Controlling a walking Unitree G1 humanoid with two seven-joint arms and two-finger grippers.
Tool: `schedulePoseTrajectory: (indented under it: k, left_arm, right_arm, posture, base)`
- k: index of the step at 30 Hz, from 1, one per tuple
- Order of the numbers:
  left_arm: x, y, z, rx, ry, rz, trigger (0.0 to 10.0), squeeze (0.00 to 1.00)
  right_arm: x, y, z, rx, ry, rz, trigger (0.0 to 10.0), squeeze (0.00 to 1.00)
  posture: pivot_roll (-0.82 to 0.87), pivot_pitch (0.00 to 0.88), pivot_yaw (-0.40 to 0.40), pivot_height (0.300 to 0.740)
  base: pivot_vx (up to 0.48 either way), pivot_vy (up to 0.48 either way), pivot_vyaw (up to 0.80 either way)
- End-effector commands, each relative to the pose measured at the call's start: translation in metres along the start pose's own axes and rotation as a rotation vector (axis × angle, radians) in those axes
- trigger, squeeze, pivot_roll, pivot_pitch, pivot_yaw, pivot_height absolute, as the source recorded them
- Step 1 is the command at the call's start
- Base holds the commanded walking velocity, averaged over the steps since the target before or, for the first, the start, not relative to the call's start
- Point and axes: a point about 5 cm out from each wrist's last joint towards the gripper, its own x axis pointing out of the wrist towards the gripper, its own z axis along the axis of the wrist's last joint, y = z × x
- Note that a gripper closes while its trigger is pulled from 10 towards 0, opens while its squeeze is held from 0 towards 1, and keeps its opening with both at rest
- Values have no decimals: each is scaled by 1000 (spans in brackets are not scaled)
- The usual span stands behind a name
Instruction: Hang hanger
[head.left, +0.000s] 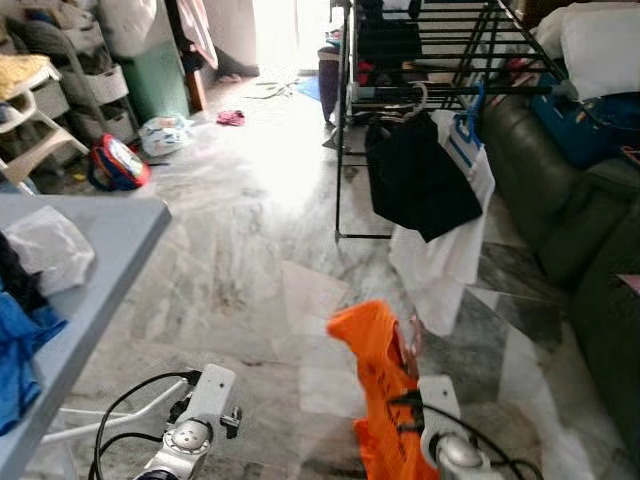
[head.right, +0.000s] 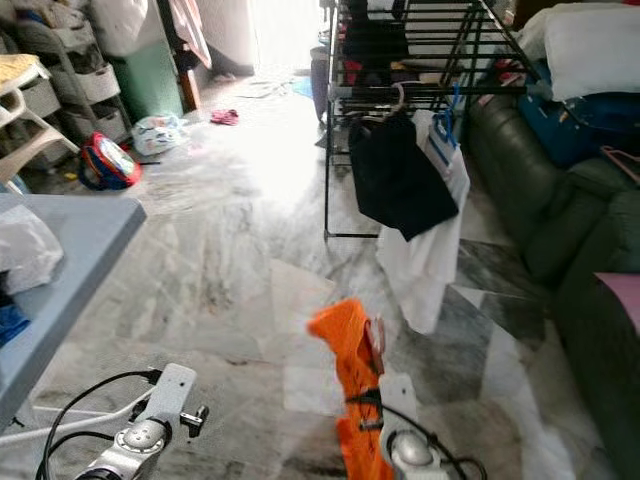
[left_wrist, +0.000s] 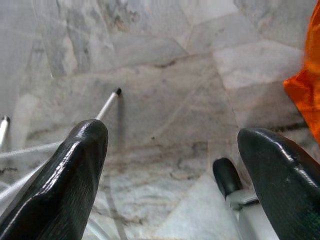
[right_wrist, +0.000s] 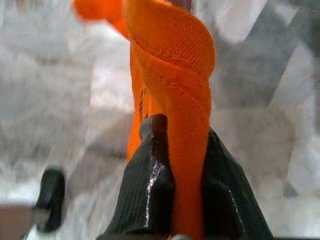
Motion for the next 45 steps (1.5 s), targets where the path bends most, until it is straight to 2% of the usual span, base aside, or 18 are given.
schedulePoseTrajectory:
  k: [1,5,9,12,14,18,19,21,24,29,38,45]
  left_arm:
    - [1,4,9,0,-26,15,10000,0]
    - [2,3,10,11,-32,14,10000,0]
    - [1,2,9,16,-35,17,10000,0]
    - [1,4,6,22,-30,27,10000,0]
    - [1,4,6,23,-30,29,10000,0]
    - [1,4,7,-26,-27,33,10000,0]
    - [1,4,7,-26,-27,33,10000,0]
    - [2,1,12,-45,-35,23,10000,0]
    - [2,-3,13,-66,-36,11,10000,0]
    - [3,-10,14,-105,-33,-19,10000,0]
    - [3,-15,15,-114,-34,-42,10000,0]
    - [2,-18,15,-112,-39,-56,10000,0]
  right_arm:
    - [5,-6,30,7,-119,-30,10000,0]
    - [7,-17,58,-16,-214,-84,10000,0]
    - [7,-21,67,-24,-259,-111,10000,0]
    - [7,-15,71,-23,-283,-89,10000,0]
    - [7,-12,68,-26,-272,-74,10000,0]
    - [6,0,42,-26,-180,-30,10000,0]
    - [6,0,42,-26,-180,-30,10000,0]
    - [3,4,23,-24,-117,-16,10000,0]
    - [1,5,11,-32,-76,-16,10000,0]
    - [0,2,5,-33,-54,-26,10000,0]
    - [1,-11,11,-35,-58,-53,10000,0]
    - [0,-16,6,-14,-38,-78,10000,0]
  posture:
    - [-15,20,27,740]
    - [-14,20,25,740]
    - [-14,20,24,740]
    - [-19,18,22,740]
    - [-20,17,21,740]
    - [-16,13,16,740]
    - [-16,13,16,740]
    - [-13,9,13,740]
    - [-10,1,7,740]
    - [-1,0,-13,740]
    - [-7,0,-18,740]
    - [-32,3,-5,740]
  base:
    - [0,0,0]
    - [0,0,0]
    - [0,0,0]
    - [0,0,0]
    - [0,0,0]
    - [0,0,0]
    - [0,0,0]
    - [0,0,0]
    - [0,0,0]
    - [0,0,0]
    - [0,0,0]
    - [0,0,0]
